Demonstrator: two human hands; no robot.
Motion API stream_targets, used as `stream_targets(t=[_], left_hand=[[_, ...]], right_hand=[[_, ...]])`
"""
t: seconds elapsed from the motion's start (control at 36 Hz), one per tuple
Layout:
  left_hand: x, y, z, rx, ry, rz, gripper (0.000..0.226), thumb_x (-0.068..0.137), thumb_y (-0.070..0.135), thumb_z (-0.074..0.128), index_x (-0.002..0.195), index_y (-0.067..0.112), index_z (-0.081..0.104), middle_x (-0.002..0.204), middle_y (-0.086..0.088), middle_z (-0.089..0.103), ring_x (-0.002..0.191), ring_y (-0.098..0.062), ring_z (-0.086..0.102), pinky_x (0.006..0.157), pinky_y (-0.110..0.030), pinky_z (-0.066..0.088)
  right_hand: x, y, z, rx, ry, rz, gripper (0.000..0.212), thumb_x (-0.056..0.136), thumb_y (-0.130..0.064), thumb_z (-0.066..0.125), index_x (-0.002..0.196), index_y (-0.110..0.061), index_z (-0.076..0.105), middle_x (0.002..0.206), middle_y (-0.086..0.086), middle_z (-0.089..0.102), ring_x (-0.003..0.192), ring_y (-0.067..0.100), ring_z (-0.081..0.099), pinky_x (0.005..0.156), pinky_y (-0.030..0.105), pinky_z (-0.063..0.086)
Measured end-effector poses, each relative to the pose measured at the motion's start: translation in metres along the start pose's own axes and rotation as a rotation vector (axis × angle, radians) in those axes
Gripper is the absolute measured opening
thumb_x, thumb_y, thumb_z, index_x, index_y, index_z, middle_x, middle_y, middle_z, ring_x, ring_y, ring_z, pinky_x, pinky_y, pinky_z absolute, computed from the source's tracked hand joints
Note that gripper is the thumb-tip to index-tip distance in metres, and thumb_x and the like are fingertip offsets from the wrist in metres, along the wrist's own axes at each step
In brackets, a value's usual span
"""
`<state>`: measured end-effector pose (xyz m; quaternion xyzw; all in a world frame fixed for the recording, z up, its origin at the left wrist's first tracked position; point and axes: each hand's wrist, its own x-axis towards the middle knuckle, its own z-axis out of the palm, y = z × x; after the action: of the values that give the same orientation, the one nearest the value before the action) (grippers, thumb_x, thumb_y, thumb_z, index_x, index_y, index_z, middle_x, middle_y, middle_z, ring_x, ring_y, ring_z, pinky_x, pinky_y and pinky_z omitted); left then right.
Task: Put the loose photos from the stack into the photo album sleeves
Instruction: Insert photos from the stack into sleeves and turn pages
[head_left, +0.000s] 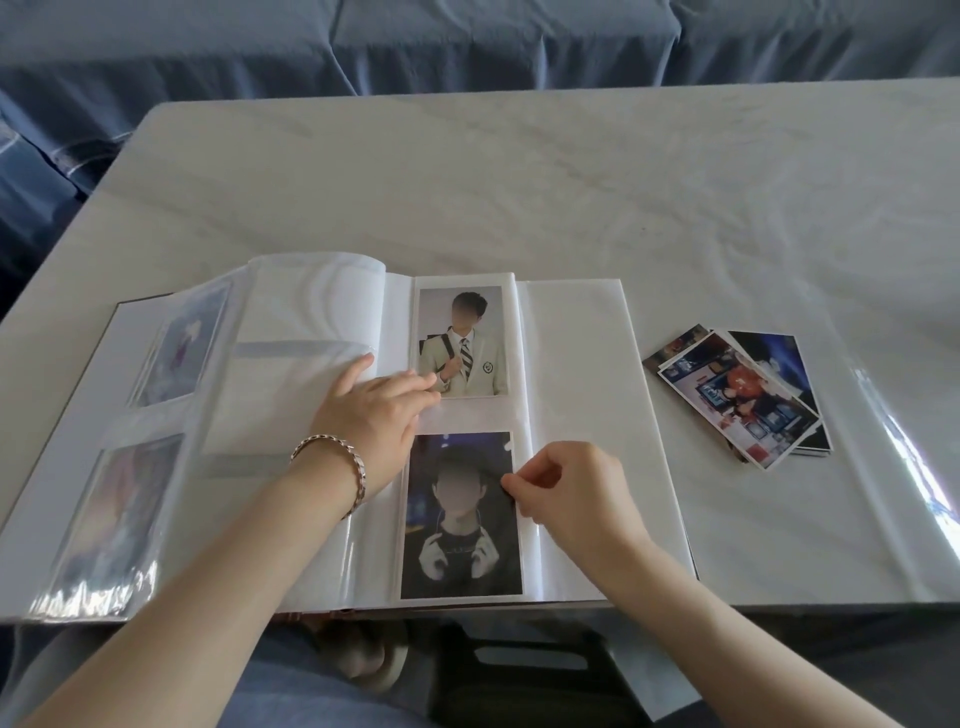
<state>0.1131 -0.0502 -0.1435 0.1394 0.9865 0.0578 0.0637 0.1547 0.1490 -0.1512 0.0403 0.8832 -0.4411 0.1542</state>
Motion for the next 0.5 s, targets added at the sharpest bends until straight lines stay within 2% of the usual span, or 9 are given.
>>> stream_targets(t=[0.08,0.14,0.22,0.25,0.28,0.31,0.36,0.42,0.5], left_hand=[[0.004,0.008,0.000,0.037,-0.024,-0.046,0.037,0.099,0.026,0.034,0.133,0.030,0.048,0.146,0.016,0.036,0.133,-0.003,0.034,0.113,-0.031,-0.005],[0.008,0.016,0.001,0.056,-0.048,-0.076,0.038,0.099,0.035,0.031,0.134,0.029,0.045,0.145,0.013,0.038,0.132,-0.006,0.035,0.113,-0.033,0.000],[0.011,0.024,0.004,0.070,-0.045,-0.093,0.044,0.097,0.045,0.033,0.138,0.032,0.037,0.137,0.010,0.042,0.126,-0.012,0.039,0.112,-0.035,0.007],[0.011,0.026,0.005,0.076,-0.029,-0.092,0.045,0.096,0.046,0.035,0.138,0.033,0.037,0.132,0.009,0.044,0.123,-0.013,0.040,0.111,-0.034,0.010],[0.011,0.028,0.006,0.081,-0.012,-0.088,0.045,0.095,0.047,0.037,0.138,0.033,0.038,0.128,0.009,0.044,0.119,-0.014,0.041,0.109,-0.033,0.015],[0.011,0.029,0.007,0.078,0.004,-0.083,0.045,0.095,0.046,0.038,0.137,0.032,0.039,0.124,0.008,0.044,0.116,-0.014,0.042,0.107,-0.031,0.019],[0.011,0.031,0.009,0.055,0.028,-0.084,0.044,0.094,0.044,0.040,0.136,0.030,0.041,0.121,0.007,0.044,0.113,-0.014,0.041,0.103,-0.028,0.025],[0.012,0.033,0.010,0.040,0.048,-0.089,0.043,0.095,0.042,0.041,0.135,0.029,0.043,0.121,0.007,0.043,0.113,-0.014,0.041,0.102,-0.026,0.026],[0.013,0.034,0.011,0.040,0.057,-0.091,0.042,0.095,0.041,0.041,0.135,0.028,0.044,0.122,0.006,0.044,0.115,-0.014,0.041,0.102,-0.027,0.026]], right_hand=[[0.003,-0.002,-0.012,0.144,-0.166,0.032,0.018,0.084,-0.022,0.069,0.067,-0.021,0.061,0.056,-0.004,0.066,0.050,0.007,0.063,0.051,0.015,0.050],[0.008,0.004,-0.028,0.155,-0.181,0.034,0.013,0.084,-0.022,0.067,0.072,-0.020,0.063,0.057,-0.005,0.067,0.049,0.006,0.064,0.051,0.015,0.051],[0.023,0.023,-0.064,-0.043,0.154,-0.087,0.003,0.084,-0.017,0.068,0.086,-0.015,0.069,0.070,-0.007,0.068,0.059,0.005,0.062,0.063,0.009,0.047],[0.029,0.029,-0.078,-0.145,0.250,-0.113,0.011,0.084,-0.016,0.068,0.094,-0.012,0.070,0.081,-0.003,0.069,0.068,0.009,0.062,0.067,0.011,0.044],[0.036,0.037,-0.090,-0.249,0.304,-0.121,0.019,0.084,-0.016,0.067,0.102,-0.010,0.069,0.095,0.003,0.069,0.079,0.016,0.062,0.073,0.018,0.044],[0.043,0.045,-0.101,-0.353,0.330,-0.106,0.027,0.084,-0.019,0.067,0.110,-0.008,0.066,0.108,0.008,0.066,0.092,0.024,0.061,0.078,0.026,0.042],[0.054,0.060,-0.120,-0.517,0.319,-0.041,0.045,0.085,-0.026,0.065,0.125,-0.006,0.056,0.129,0.011,0.054,0.115,0.031,0.050,0.090,0.033,0.038],[0.061,0.074,-0.129,-0.670,0.250,0.010,0.060,0.087,-0.037,0.061,0.135,-0.005,0.043,0.136,0.013,0.045,0.128,0.032,0.039,0.102,0.037,0.032],[0.064,0.086,-0.130,-0.844,0.152,0.082,0.066,0.089,-0.046,0.053,0.138,-0.005,0.036,0.140,0.014,0.040,0.133,0.029,0.033,0.107,0.037,0.027]])
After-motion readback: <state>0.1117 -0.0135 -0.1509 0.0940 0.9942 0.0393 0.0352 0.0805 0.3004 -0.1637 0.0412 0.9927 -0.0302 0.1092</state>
